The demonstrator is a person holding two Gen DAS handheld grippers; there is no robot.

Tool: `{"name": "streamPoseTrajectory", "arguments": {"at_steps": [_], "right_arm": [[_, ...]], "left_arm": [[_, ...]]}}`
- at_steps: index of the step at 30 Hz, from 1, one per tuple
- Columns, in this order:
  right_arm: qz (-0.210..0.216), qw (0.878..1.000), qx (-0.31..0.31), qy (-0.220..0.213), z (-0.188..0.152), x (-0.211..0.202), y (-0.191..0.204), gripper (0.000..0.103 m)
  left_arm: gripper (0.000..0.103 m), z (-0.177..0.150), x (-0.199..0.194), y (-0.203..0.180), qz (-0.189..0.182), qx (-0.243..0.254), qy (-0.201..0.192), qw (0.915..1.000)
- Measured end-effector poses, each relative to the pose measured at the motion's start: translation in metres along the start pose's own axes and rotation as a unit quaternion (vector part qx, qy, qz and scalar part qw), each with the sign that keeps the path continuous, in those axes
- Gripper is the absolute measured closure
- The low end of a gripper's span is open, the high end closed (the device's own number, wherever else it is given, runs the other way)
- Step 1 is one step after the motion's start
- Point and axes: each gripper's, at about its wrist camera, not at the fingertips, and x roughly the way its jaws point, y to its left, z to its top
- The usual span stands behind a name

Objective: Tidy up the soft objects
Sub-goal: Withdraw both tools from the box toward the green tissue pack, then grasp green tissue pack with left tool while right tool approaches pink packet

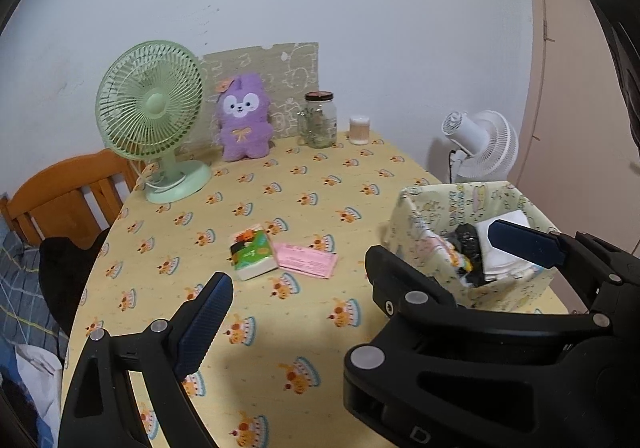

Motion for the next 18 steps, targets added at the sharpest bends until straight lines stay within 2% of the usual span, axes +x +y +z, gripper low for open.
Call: {"name": "streamPoseTrajectory", "arguments": {"at_steps": [18], "right_arm": [[0.021,0.999,-0.02,0.041,0.014,0.064,0.046,0.01]], "left_arm": [[0.008,0.0,0.044,0.056,0.021,-0.026,0.032,0.9989]]}}
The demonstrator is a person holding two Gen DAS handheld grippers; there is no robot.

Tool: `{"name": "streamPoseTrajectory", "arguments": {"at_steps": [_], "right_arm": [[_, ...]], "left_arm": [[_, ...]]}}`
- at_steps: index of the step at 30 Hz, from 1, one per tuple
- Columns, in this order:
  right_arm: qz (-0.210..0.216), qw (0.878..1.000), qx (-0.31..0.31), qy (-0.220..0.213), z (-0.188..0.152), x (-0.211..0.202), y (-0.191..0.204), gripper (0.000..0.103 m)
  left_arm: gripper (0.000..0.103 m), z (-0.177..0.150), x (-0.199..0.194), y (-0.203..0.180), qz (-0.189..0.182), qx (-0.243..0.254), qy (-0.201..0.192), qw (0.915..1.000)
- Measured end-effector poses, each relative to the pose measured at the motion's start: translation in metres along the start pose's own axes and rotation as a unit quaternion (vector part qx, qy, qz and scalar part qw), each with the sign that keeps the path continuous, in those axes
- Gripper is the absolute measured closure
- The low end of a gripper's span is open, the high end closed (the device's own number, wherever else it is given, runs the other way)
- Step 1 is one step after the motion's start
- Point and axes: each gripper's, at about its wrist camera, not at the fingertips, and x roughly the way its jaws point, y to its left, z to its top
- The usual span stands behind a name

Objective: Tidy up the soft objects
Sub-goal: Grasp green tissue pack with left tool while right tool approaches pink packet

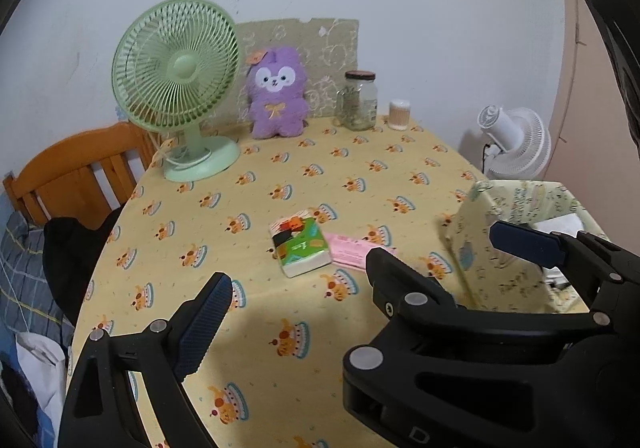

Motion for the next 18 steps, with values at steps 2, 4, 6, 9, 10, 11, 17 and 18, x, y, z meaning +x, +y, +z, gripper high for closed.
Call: {"name": "streamPoseTrajectory", "arguments": {"at_steps": [2,4,6,9,10,11,17,18], "right_arm": [[0.002,1.0,-0.002,0.009,0.002,0.008,0.003,0.01],[0.005,1.0,-0.004,0.017,0.004,0.018,0.005,0.01],[0.004,1.0,-0.004,0.02,0.006,0.026,0.007,0.01],[0.008,1.0,-0.002,0.027,0.008,0.04,0.009,0.01],[0.008,0.999,-0.001,0.031,0.009,0.046,0.009,0.01],[0.008,0.999,0.0,0.033,0.009,0.049,0.01,0.01],[-0.003,0.999,0.008,0.039,0.013,0.072,0.012,0.01],[-0.003,0.999,0.01,0.043,0.013,0.077,0.012,0.01]], "left_arm": [[0.008,0.0,0.007,0.004,0.003,-0.004,0.007,1.0],[0.008,0.0,0.014,0.009,0.007,-0.009,0.013,0.9999],[0.008,0.001,0.021,0.014,0.008,-0.009,0.018,0.9998],[0.008,0.002,0.033,0.019,0.011,-0.01,0.027,0.9995],[0.008,0.002,0.036,0.02,0.011,-0.011,0.029,0.9995],[0.008,0.002,0.04,0.022,0.009,-0.012,0.032,0.9994],[0.008,0.005,0.063,0.03,0.002,-0.011,0.051,0.9986],[0.008,0.005,0.066,0.03,0.003,-0.008,0.053,0.9986]]}}
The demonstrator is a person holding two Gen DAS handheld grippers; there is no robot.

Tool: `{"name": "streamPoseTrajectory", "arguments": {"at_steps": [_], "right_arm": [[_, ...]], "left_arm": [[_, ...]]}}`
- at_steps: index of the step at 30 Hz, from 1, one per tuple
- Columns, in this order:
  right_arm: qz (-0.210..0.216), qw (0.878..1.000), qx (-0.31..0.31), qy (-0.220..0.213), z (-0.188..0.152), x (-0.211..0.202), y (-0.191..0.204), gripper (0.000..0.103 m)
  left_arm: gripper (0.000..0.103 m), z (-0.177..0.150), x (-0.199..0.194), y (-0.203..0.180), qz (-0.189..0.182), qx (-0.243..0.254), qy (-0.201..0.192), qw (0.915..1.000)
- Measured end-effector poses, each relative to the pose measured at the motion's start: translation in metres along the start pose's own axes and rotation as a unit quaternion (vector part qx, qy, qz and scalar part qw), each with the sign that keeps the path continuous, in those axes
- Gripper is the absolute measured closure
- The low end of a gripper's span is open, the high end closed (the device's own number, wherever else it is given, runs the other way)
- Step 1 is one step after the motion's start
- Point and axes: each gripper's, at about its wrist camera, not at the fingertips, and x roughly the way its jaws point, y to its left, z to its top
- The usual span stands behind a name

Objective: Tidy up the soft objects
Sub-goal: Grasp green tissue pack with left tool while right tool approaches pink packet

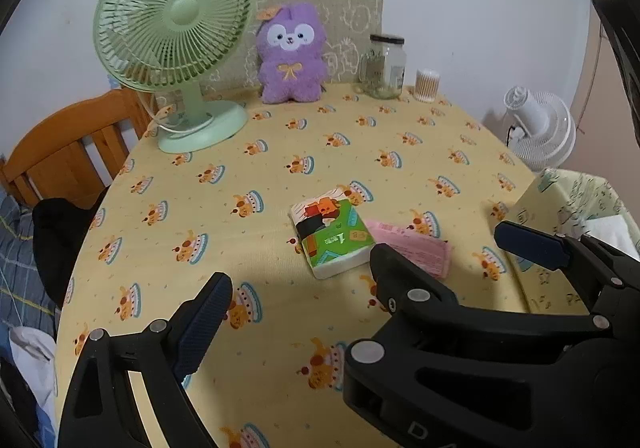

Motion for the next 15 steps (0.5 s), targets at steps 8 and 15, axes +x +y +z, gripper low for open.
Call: {"name": "streamPoseTrajectory", "arguments": {"at_steps": [8,15], "right_arm": [[0.003,0.999,0.016,0.027,0.003,0.033,-0.005,0.009],[-0.011,0.999,0.036,0.04,0.003,0.059,-0.016,0.009]], "left_arm": [[0.008,0.004,0.03,0.002,-0.001,0.014,0.023,0.9996],[0.009,0.006,0.055,0.0,-0.007,0.017,0.042,0.999]]}}
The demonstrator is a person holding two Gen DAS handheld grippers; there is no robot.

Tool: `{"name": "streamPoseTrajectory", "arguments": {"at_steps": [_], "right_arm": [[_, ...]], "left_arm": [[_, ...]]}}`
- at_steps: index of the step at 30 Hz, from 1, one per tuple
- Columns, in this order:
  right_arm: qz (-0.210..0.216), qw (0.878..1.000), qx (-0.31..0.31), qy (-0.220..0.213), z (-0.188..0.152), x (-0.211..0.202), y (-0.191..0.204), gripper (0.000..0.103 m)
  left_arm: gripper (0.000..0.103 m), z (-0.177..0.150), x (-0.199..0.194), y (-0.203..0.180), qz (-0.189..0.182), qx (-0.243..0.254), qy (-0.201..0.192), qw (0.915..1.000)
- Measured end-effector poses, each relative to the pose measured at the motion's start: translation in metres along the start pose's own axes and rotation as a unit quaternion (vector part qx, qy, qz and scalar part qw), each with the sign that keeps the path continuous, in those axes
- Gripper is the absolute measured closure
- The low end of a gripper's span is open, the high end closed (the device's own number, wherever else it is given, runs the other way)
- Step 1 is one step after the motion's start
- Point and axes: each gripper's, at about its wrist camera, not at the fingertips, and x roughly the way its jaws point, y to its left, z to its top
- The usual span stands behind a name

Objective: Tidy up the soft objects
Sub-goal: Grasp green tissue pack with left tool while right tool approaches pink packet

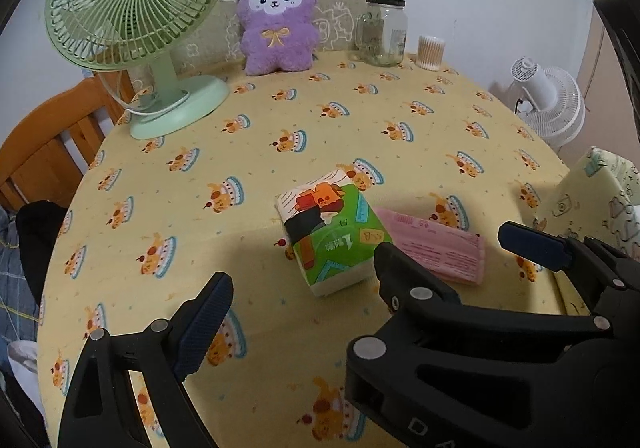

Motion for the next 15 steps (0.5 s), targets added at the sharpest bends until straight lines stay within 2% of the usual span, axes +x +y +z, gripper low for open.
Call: {"name": "streamPoseTrajectory", "arguments": {"at_steps": [7,12,15], "right_arm": [[-0.013,1.0,0.003,-0.006,0.003,0.013,-0.008,0.009],[-0.009,1.0,0.007,-0.008,0.004,0.017,-0.014,0.005],[-0.003,1.0,0.013,-0.007,0.004,0.018,-0.018,0.005]], "left_arm": [[0.009,0.004,0.018,0.0,-0.005,-0.012,0.005,0.9999],[0.009,0.004,0.028,0.003,0.0,-0.028,-0.004,0.9996],[0.012,0.005,0.032,0.002,-0.006,-0.028,0.003,0.9996]]}}
